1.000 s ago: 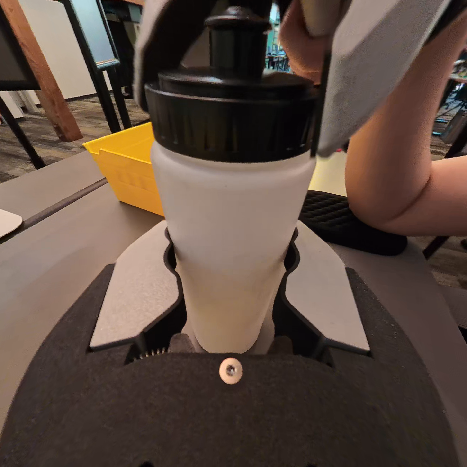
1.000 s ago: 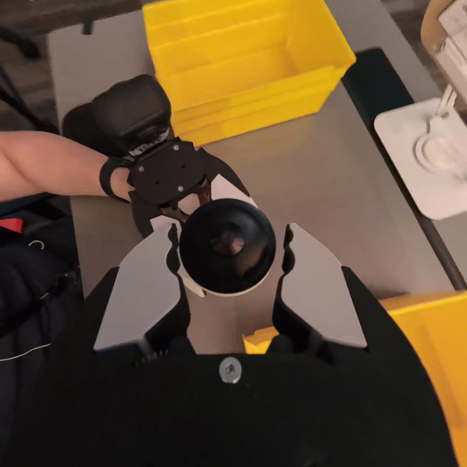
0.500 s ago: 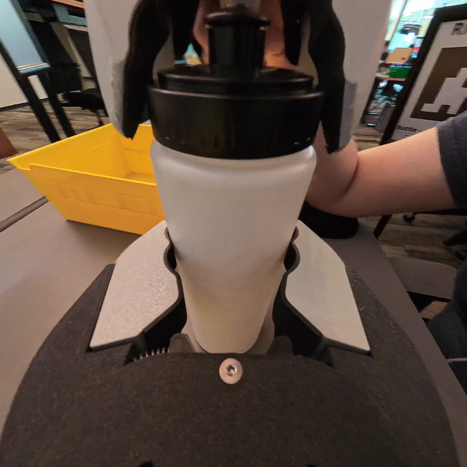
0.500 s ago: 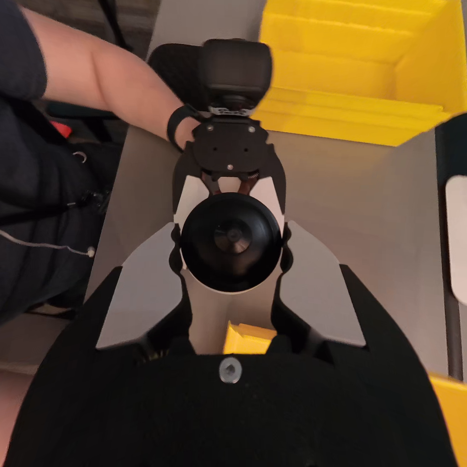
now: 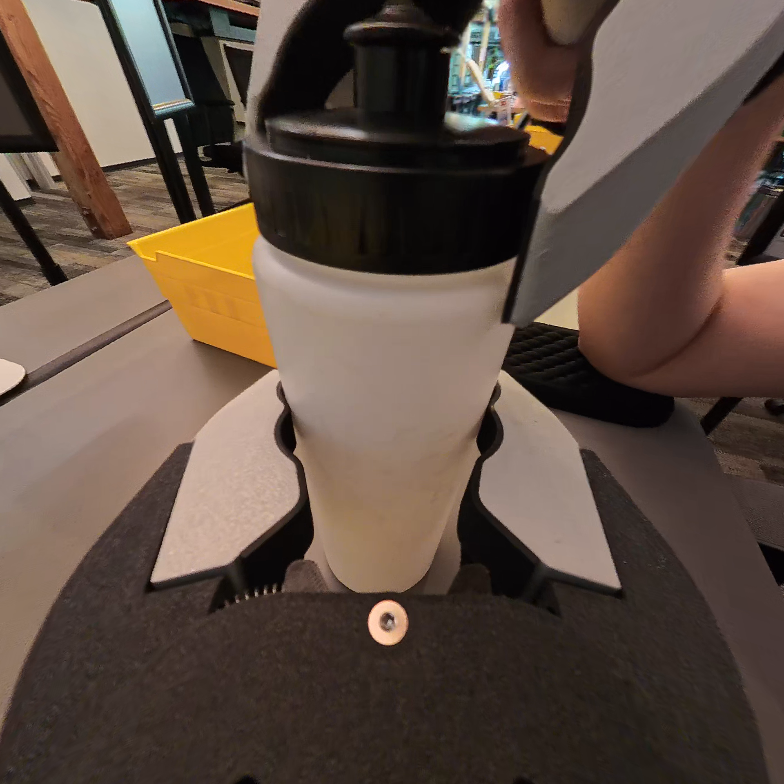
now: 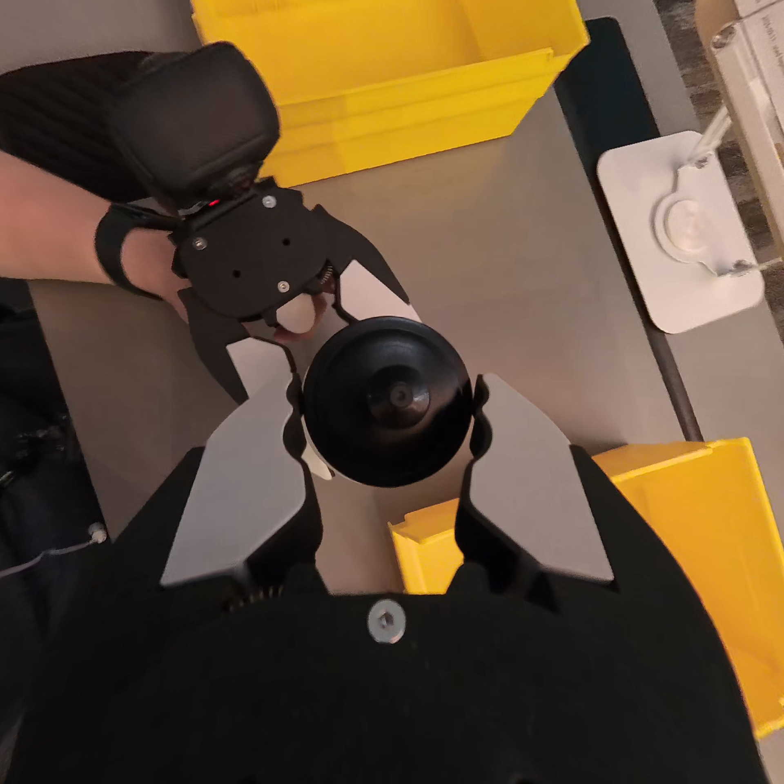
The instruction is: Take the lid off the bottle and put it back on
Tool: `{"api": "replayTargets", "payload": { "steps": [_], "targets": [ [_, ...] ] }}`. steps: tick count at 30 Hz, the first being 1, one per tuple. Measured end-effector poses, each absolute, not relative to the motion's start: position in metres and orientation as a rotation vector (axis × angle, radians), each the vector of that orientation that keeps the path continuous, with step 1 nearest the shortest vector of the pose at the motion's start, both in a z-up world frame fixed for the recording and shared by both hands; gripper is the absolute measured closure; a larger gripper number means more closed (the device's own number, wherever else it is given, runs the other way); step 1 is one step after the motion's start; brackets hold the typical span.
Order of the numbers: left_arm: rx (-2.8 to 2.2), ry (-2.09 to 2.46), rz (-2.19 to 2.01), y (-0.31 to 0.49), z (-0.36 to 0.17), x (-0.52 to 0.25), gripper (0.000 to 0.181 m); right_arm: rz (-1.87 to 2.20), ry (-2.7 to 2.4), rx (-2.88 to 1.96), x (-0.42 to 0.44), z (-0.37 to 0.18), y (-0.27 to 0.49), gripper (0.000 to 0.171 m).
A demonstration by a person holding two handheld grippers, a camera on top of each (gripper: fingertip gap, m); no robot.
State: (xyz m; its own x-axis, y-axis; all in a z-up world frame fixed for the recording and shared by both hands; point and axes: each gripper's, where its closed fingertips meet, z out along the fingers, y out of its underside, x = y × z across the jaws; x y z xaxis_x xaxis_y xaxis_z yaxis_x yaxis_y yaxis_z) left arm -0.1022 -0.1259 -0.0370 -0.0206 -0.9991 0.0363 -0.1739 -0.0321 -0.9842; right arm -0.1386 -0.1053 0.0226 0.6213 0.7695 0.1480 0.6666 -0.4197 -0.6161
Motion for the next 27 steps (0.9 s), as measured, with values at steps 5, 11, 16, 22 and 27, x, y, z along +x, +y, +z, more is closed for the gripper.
{"api": "replayTargets", "payload": {
  "steps": [5,11,16,22,27],
  "targets": [
    [-1.277,1.441,-1.258,-0.145,-0.037,-0.102,0.095,0.386,-1.538,-1.946,-0.143,0.023,-0.127,0.093],
    [-1.306,1.4,-1.23,-0.139,-0.037,-0.1,0.095,0.44,-1.559,-1.892,-0.142,0.025,-0.125,0.093],
    [-1.372,1.307,-1.138,-0.12,-0.037,-0.102,0.095,0.444,-1.24,-2.015,-0.153,0.044,-0.118,0.087],
    [-1.394,1.285,-1.116,-0.115,-0.037,-0.103,0.095,0.259,-1.101,-2.135,-0.14,0.033,-0.104,0.095],
    [-1.355,1.348,-1.168,-0.127,-0.037,-0.101,0.096,0.299,-1.254,-2.083,-0.138,0.032,-0.112,0.099]
  ]
}}
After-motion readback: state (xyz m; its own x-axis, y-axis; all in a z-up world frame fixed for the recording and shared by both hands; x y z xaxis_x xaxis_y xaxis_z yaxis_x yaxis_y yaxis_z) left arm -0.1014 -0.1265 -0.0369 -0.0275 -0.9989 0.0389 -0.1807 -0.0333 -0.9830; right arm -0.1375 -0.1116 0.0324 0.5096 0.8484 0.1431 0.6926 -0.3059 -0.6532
